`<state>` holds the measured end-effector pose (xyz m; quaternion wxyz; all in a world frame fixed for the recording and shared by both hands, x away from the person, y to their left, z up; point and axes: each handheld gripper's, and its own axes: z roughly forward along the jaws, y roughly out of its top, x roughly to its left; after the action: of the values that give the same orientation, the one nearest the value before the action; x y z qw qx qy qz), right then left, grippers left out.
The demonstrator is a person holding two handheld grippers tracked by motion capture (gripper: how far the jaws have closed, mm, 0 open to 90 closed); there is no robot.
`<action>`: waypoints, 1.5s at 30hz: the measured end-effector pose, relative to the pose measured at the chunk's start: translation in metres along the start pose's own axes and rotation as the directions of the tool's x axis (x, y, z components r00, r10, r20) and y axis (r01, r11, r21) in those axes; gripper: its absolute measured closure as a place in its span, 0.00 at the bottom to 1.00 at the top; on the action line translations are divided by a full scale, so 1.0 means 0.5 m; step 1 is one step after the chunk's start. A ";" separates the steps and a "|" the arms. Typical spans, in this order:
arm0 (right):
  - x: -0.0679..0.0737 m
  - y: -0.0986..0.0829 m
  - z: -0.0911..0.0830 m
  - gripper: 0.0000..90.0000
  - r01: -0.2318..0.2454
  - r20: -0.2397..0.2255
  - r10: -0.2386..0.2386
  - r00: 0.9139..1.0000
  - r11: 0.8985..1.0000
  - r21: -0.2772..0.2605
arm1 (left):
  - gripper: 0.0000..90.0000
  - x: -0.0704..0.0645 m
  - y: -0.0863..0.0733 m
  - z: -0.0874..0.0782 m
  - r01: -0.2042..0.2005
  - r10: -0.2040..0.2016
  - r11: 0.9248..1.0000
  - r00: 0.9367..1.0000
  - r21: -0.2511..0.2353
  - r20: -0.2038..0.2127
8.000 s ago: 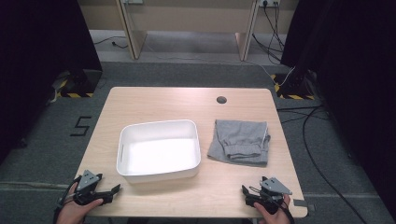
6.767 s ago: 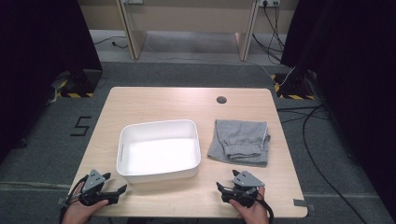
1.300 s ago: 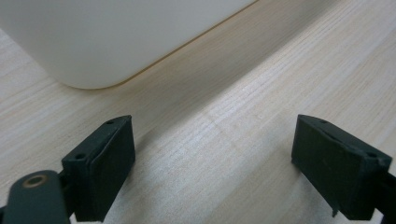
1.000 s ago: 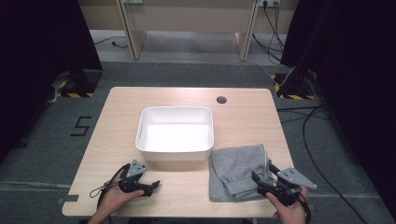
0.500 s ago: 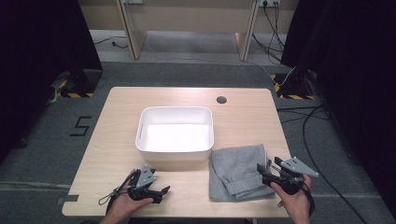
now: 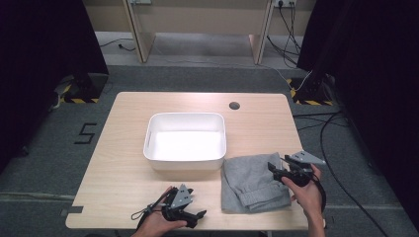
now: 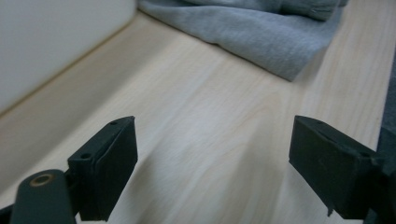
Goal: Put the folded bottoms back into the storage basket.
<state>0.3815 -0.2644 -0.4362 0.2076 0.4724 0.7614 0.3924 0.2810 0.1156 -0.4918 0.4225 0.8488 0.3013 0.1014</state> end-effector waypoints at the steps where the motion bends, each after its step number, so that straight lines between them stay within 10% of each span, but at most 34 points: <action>1: -0.002 0.003 0.006 0.27 0.001 0.000 -0.001 1.000 1.000 0.014 | 0.17 -0.006 0.005 0.006 -0.014 0.014 1.000 1.000 0.008 0.008; 15: -0.027 0.026 0.050 0.28 -0.007 -0.020 0.007 1.000 0.999 0.036 | 0.17 -0.063 0.072 0.087 -0.100 0.099 0.994 0.994 0.032 0.048; 45: -0.071 -0.029 0.106 0.38 -0.125 -0.093 0.140 0.986 0.981 0.151 | 0.17 -0.092 0.144 0.187 -0.080 0.079 0.997 0.995 0.021 0.065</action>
<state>0.4265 -0.2781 -0.4815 0.1063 0.5151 0.7643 0.3732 0.3150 -0.0063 -0.4899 0.4176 0.8679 0.2547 0.0871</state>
